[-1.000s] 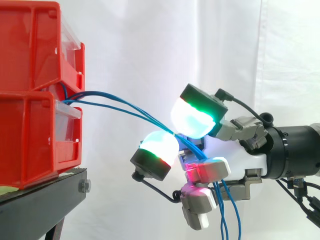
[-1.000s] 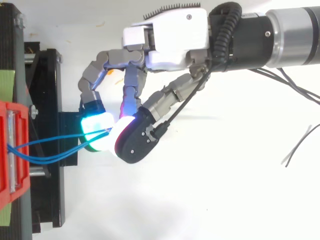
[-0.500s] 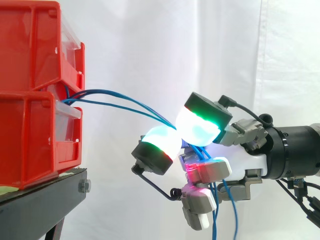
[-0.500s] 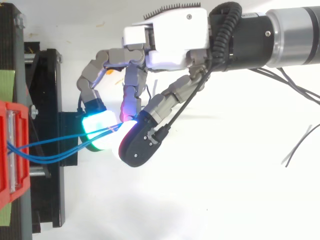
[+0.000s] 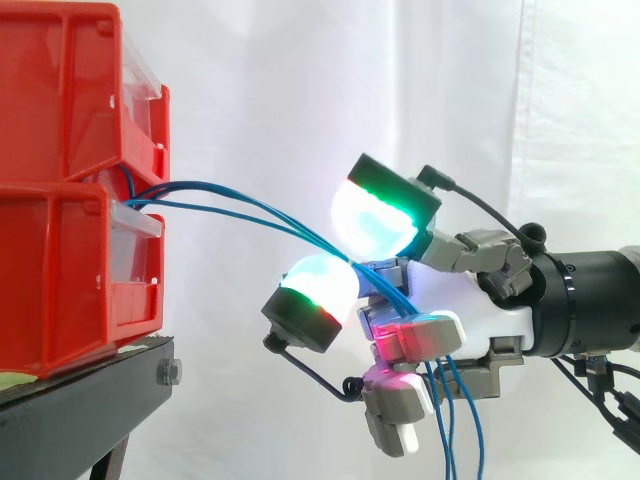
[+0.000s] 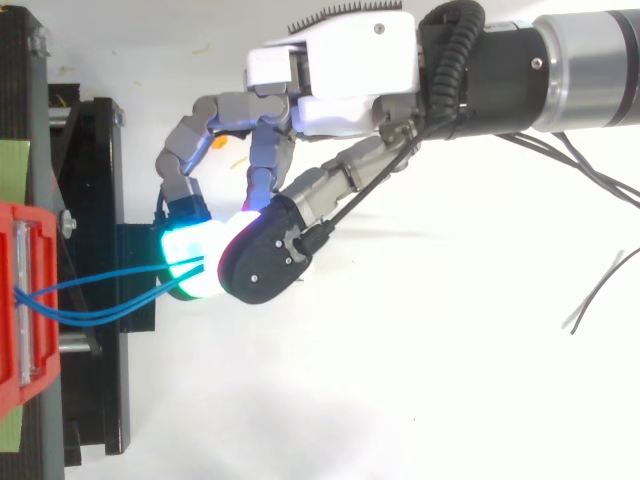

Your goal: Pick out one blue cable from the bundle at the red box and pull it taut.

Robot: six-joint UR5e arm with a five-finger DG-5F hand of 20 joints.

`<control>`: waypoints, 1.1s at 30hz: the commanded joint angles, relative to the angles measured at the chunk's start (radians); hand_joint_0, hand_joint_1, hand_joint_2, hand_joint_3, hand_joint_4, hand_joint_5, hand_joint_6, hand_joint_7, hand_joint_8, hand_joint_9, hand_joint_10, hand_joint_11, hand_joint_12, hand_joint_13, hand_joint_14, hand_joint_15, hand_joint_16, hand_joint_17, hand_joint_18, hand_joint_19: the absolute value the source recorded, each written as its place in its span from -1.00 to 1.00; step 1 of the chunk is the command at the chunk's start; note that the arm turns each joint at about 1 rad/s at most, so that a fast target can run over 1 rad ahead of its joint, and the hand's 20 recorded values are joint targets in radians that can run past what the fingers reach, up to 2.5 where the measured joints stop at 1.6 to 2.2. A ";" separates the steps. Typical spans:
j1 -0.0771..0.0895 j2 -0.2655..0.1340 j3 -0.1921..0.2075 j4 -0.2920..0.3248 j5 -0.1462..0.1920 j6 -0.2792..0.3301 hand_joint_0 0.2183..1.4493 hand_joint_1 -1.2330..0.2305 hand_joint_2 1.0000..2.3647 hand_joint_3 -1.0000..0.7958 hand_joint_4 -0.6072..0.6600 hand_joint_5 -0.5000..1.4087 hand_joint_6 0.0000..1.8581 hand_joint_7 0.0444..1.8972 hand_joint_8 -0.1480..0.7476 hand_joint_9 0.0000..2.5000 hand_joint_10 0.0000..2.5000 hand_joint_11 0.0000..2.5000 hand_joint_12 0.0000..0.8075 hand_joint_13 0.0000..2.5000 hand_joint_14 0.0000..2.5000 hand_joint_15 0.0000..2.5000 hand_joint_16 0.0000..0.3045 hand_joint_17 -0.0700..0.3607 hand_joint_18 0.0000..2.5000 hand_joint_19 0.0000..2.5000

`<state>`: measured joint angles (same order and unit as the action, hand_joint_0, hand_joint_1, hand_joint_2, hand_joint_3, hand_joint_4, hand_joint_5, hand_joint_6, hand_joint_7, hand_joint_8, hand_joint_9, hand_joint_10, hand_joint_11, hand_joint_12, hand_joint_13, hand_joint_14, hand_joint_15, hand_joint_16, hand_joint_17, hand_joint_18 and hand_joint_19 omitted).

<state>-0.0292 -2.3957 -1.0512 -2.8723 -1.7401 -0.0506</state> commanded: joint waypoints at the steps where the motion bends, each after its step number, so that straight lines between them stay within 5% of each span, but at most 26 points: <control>1: 0.000 0.000 -0.001 0.001 0.001 0.000 -0.36 -0.25 -0.98 -0.32 -0.08 -0.56 -0.01 0.01 -0.06 0.14 -0.97 -0.23 -0.14 -0.04 -0.98 -0.40 -0.70 -0.19 -0.25 -0.44; 12: 0.000 0.000 0.000 0.002 0.001 -0.002 -0.26 -0.54 -0.96 -0.10 -0.14 -0.57 0.01 0.05 -0.09 0.12 -0.97 -0.22 -0.17 -0.05 -0.98 -0.39 -0.70 -0.20 -0.24 -0.44; 22: 0.000 0.000 -0.001 -0.004 -0.001 0.000 -0.06 -0.56 -0.99 -0.37 -0.31 -0.57 0.03 0.13 -0.13 0.13 -0.97 -0.21 -0.18 -0.04 -0.98 -0.39 -0.72 -0.22 -0.24 -0.45; 33: 0.000 0.000 -0.001 -0.004 -0.007 -0.002 -0.18 -0.55 -1.00 -0.44 -0.37 -0.57 0.04 0.08 -0.12 0.15 -0.97 -0.22 -0.20 -0.03 -0.98 -0.38 -0.72 -0.23 -0.22 -0.46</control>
<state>-0.0291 -2.3960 -1.0522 -2.8762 -1.7461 -0.0519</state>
